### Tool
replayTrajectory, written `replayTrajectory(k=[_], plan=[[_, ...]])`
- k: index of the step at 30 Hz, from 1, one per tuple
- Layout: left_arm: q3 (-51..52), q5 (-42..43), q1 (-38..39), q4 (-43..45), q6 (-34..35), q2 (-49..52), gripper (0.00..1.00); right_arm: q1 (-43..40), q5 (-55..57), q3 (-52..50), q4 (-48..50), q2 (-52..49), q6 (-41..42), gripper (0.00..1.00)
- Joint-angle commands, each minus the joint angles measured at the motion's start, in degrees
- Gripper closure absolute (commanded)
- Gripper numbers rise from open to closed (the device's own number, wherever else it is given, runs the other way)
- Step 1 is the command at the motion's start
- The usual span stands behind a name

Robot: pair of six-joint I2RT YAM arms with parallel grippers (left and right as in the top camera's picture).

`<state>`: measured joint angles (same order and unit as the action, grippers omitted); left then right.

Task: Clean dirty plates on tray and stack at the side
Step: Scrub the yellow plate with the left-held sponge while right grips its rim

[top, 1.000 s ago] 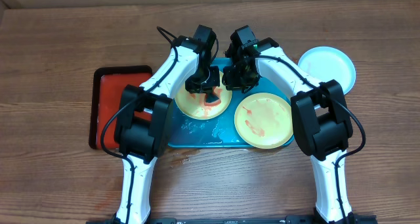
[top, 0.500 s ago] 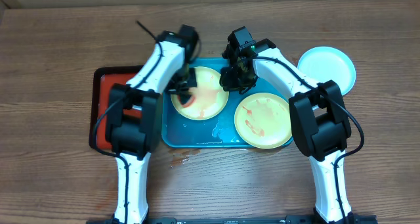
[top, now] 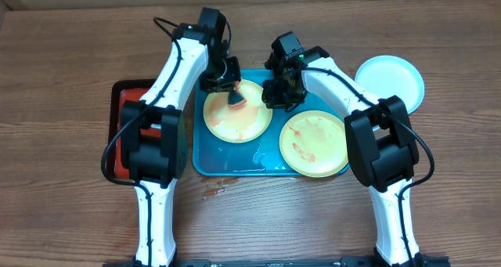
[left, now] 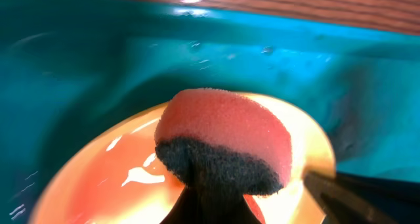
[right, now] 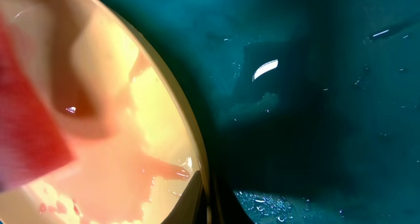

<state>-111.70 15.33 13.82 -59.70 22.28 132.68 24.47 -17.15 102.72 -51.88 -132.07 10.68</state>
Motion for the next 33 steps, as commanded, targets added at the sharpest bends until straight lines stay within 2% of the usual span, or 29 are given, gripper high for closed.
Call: replayTrajectory(k=[1, 10, 14, 18, 21, 25, 28, 33], plan=[[4.4, 1.7, 1.1, 1.7, -0.9, 1.1, 0.96, -0.4, 2.1, -1.1, 0.0, -0.5, 0.0, 0.96], [5.1, -19.7, -0.9, -5.2, -0.2, 1.0, 0.96, -0.4, 2.1, -1.1, 0.0, -0.5, 0.0, 0.96], [0.0, -24.6, -2.4, -11.7, 1.1, 1.0, 0.96, -0.4, 2.1, -1.1, 0.2, -0.5, 0.0, 0.96], [-7.6, -25.9, -3.0, -17.2, 1.2, 1.0, 0.96, -0.4, 2.1, -1.1, 0.4, -0.5, 0.0, 0.96], [-13.5, -24.7, -3.0, -20.7, 3.1, 0.7, 0.96, -0.4, 2.6, -1.1, 0.4, -0.5, 0.0, 0.96], [-16.6, -13.7, -2.5, -22.2, 2.5, 0.3, 0.96, -0.3, 3.8, -1.1, 0.2, -0.5, 0.0, 0.96], [-14.4, -7.2, -1.4, -21.5, 0.6, 0.4, 0.96, -0.3, 3.8, -1.1, 0.2, -0.5, 0.0, 0.96], [-5.9, -5.6, 1.9, -17.5, 0.7, 0.4, 0.96, -0.4, 3.8, -1.1, 0.2, -0.5, 0.0, 0.96]])
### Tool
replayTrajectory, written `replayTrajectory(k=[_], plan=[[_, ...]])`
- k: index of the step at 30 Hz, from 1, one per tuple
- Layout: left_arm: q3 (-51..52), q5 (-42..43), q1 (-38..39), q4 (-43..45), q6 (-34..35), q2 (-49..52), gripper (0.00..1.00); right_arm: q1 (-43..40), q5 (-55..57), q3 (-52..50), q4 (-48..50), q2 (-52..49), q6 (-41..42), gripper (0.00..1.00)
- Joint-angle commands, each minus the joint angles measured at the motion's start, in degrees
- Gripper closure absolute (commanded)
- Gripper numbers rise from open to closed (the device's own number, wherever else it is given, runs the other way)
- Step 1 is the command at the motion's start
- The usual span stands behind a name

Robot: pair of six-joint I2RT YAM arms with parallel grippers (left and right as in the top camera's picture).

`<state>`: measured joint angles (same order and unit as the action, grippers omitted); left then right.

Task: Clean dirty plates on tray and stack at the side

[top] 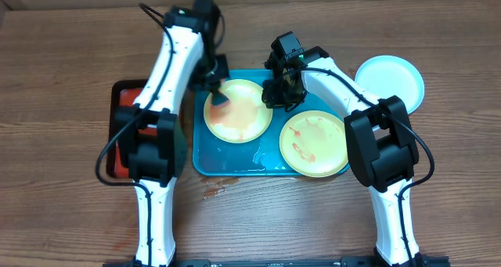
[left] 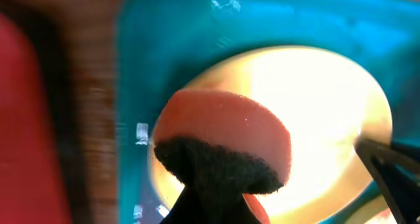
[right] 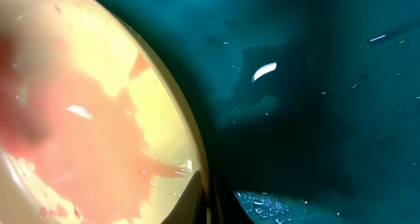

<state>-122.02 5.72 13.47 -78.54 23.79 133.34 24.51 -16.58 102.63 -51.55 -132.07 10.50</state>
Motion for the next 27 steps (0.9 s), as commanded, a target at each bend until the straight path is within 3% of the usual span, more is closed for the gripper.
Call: replayTrajectory(k=[1, 8, 18, 22, 27], plan=[[6.2, 4.0, 2.9, 2.6, -0.9, -0.2, 0.96, -0.4, 3.2, -1.0, -0.1, -0.5, 0.2, 0.96], [15.2, -0.2, 4.0, 8.3, 0.0, -0.2, 0.96, -0.4, 3.9, -1.0, -0.1, -0.5, 0.2, 0.96], [12.2, -26.8, 2.4, 0.3, 6.7, -0.4, 0.96, -0.4, 5.2, -1.0, -0.6, -0.5, 0.0, 0.96], [5.2, -25.4, 1.4, -2.5, 6.6, -0.4, 0.96, -0.4, 5.2, -0.2, -1.2, -0.4, -0.3, 0.96], [-7.1, -17.1, 0.1, -6.0, 6.4, -0.5, 0.96, -0.2, 5.6, 4.6, -6.1, -0.3, -4.4, 0.96]])
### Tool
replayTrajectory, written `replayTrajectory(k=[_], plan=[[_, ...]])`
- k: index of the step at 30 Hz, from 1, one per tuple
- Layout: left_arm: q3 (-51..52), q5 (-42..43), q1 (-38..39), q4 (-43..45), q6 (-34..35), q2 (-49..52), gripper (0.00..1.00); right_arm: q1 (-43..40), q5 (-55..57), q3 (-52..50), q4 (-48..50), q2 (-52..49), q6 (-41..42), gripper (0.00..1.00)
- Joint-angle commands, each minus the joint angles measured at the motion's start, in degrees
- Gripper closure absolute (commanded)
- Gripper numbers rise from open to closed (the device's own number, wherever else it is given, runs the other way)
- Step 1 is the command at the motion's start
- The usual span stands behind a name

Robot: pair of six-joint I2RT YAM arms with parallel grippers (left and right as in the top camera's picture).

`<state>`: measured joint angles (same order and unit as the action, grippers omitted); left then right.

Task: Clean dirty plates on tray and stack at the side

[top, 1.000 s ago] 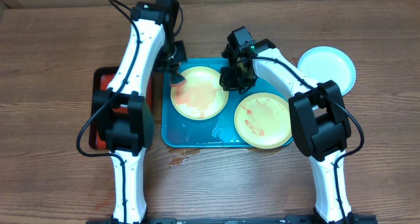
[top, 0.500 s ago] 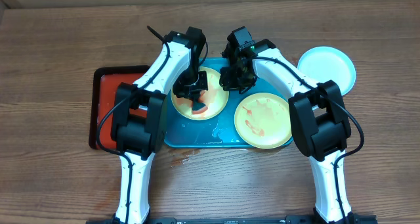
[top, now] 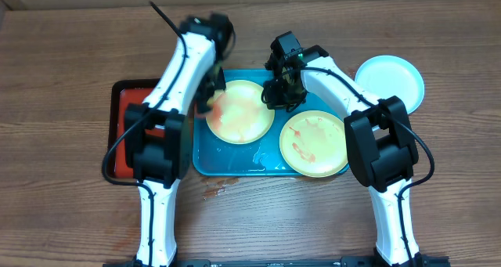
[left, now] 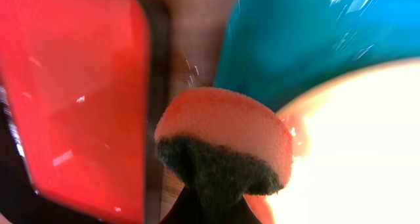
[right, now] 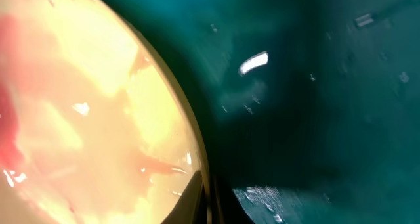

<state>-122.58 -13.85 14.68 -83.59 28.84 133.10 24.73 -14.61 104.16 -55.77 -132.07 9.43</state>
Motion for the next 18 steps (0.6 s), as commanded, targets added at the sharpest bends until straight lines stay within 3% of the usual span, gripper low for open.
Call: replayTrajectory(k=[1, 7, 12, 18], plan=[[-8.6, 4.4, -1.7, -1.6, 1.4, -0.5, 0.96, -0.2, 5.2, 4.4, -3.4, -0.3, -3.8, 0.96], [-14.4, 12.6, -8.1, -3.3, 0.6, -1.7, 0.96, 4.5, 23.1, 12.7, -12.1, 2.3, -6.9, 0.96], [-14.2, 13.5, -14.4, -5.8, -0.2, -1.5, 0.96, 12.3, 45.1, 18.8, -16.9, 5.5, -7.1, 0.96], [-14.0, 13.2, -20.5, -7.4, -2.1, -1.5, 0.96, 22.1, 67.0, 22.0, -17.2, 7.7, -16.3, 0.96]])
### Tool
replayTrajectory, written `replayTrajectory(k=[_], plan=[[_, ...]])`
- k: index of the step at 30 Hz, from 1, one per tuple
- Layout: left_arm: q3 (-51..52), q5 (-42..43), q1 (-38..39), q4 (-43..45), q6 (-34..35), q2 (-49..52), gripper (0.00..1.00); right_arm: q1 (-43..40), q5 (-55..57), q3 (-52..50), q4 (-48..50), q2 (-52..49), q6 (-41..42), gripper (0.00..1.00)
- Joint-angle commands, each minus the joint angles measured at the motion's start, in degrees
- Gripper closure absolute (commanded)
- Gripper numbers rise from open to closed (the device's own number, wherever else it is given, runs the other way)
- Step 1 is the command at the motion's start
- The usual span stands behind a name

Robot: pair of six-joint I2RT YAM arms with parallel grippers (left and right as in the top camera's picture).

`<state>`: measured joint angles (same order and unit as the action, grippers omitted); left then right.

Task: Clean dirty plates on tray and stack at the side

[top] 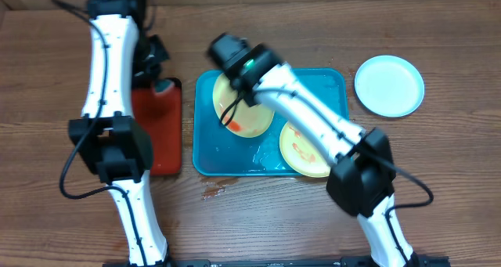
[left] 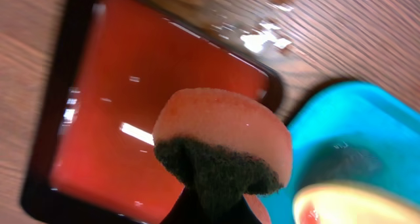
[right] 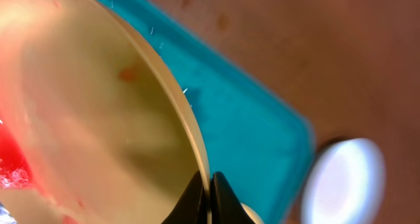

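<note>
My right gripper (right: 209,188) is shut on the rim of a yellow plate (top: 246,110), holding it tilted over the blue tray (top: 205,146). Red liquid is pooled at the plate's low edge (right: 13,165). A second yellow plate (top: 301,153), smeared red, lies in the tray's right half, partly under my right arm. My left gripper (top: 159,85) is shut on a pink sponge with a dark scouring side (left: 223,135), hanging over the red tray (left: 111,138). A clean white plate (top: 389,85) lies on the table to the right of the blue tray.
The red tray (top: 156,134) sits directly left of the blue tray. Red drips mark the wood in front of the blue tray (top: 213,190). My right arm (top: 305,110) crosses diagonally above the blue tray.
My left gripper carried the sponge from the plate's left edge to over the red tray. My right gripper, still on the rim, now holds the plate tilted, and the right arm reaches further left.
The sponge first rested on the middle of the left yellow plate while my right gripper pinched its right rim. It then stood at the plate's left side, then at the gap between trays. Now it is over the red tray and the plate is tilted up.
</note>
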<state>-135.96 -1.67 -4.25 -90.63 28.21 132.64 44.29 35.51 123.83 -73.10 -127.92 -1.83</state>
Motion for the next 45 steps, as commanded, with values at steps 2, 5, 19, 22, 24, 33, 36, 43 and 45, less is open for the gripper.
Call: replayTrajectory(k=[2, 5, 19, 22, 24, 33, 36, 43, 45], plan=[[-0.6, 1.1, -3.4, -0.6, -1.5, -1.1, 0.96, 5.8, 26.2, 2.7, 0.0, 3.5, -8.5, 0.96], [-0.6, 1.1, -5.1, -1.0, -1.4, -1.1, 0.96, 9.5, 37.0, 2.7, 0.6, 3.5, -12.2, 0.96], [-0.5, 1.3, -6.2, -1.1, -1.5, -1.1, 0.96, 12.8, 36.0, 2.7, 4.6, 3.5, -13.4, 0.96], [-0.5, 3.5, -6.2, -1.0, -4.7, -1.1, 0.96, 9.2, 19.7, 2.6, 4.4, 3.5, -9.3, 0.96], [-0.5, 6.1, -6.1, -0.8, -7.2, -1.1, 0.96, 5.5, 6.7, 2.6, 4.2, 3.5, -6.9, 0.96], [-0.5, 14.6, -5.6, -0.5, -13.2, -1.1, 0.96, -16.6, -43.8, 0.2, -1.0, 3.5, 5.1, 0.96], [-0.5, 16.1, -4.2, -0.4, -14.1, -1.1, 0.96, -22.0, -51.2, -4.9, 0.2, 3.5, 5.1, 0.96], [-0.5, 16.1, 0.2, 1.4, -14.1, -1.1, 0.96, -24.4, -53.0, -21.0, 12.4, 3.5, 6.1, 0.96], [-0.5, 16.1, 1.7, 1.5, -14.0, -1.1, 0.96, -24.0, -53.2, -24.6, 17.0, 3.5, 9.0, 0.96]])
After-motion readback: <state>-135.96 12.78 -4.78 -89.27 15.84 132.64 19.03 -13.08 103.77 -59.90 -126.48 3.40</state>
